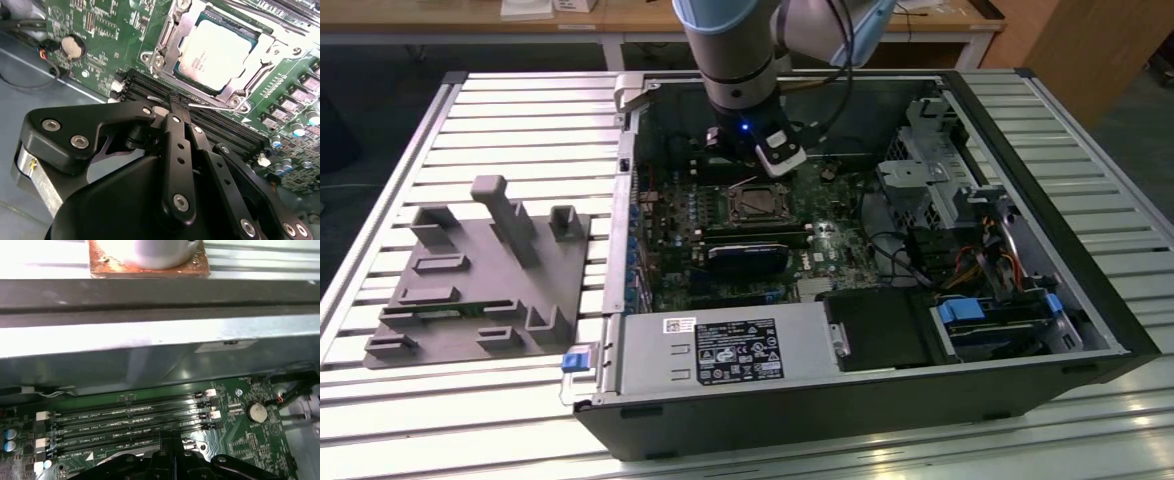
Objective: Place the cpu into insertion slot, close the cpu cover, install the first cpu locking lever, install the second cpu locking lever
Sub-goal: 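Install the first cpu locking lever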
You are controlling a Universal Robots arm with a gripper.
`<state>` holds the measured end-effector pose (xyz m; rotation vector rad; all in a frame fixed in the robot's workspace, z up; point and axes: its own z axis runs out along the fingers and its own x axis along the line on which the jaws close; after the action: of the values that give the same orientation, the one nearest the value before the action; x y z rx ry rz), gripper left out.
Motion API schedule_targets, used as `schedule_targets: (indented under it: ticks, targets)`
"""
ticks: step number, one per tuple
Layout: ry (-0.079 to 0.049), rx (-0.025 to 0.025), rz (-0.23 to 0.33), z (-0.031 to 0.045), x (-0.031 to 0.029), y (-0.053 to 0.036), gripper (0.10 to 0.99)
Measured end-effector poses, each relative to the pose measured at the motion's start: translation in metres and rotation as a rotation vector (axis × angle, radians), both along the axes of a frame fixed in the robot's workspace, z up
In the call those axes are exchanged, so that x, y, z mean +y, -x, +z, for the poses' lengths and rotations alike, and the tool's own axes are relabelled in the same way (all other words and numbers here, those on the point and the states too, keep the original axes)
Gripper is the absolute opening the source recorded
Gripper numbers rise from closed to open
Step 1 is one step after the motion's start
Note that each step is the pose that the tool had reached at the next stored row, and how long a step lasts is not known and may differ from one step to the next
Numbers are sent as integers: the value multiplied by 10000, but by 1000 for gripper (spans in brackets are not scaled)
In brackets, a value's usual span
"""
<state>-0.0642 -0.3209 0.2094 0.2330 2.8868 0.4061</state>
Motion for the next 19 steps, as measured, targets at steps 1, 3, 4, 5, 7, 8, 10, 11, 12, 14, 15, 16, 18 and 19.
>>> schedule_targets:
  ticks: [1, 3, 4, 5, 7, 8, 10, 11, 12, 14, 15, 16, 18, 19]
  targets:
    - [7, 1, -73, -2, 4, 0, 106]
    - [19, -1, -168, -9, 15, 0, 106]
    - [25, -1, -211, -13, 22, 0, 106]
    - [31, -1, -248, -16, 29, 0, 106]
    - [39, -2, -321, -21, 44, 0, 106]
    - [40, -3, -362, -23, 50, 0, 106]
    - [47, -4, -451, -27, 61, 0, 106]
    - [48, -5, -509, -29, 65, 1, 106]
    - [50, -6, -564, -31, 68, 2, 106]
    - [61, -12, -661, -35, 73, 7, 106]
    - [70, -15, -703, -38, 75, 10, 106]
    - [82, -18, -742, -40, 78, 13, 106]
    - [116, -26, -802, -45, 85, 20, 106]
    - [134, -31, -817, -48, 92, 24, 106]
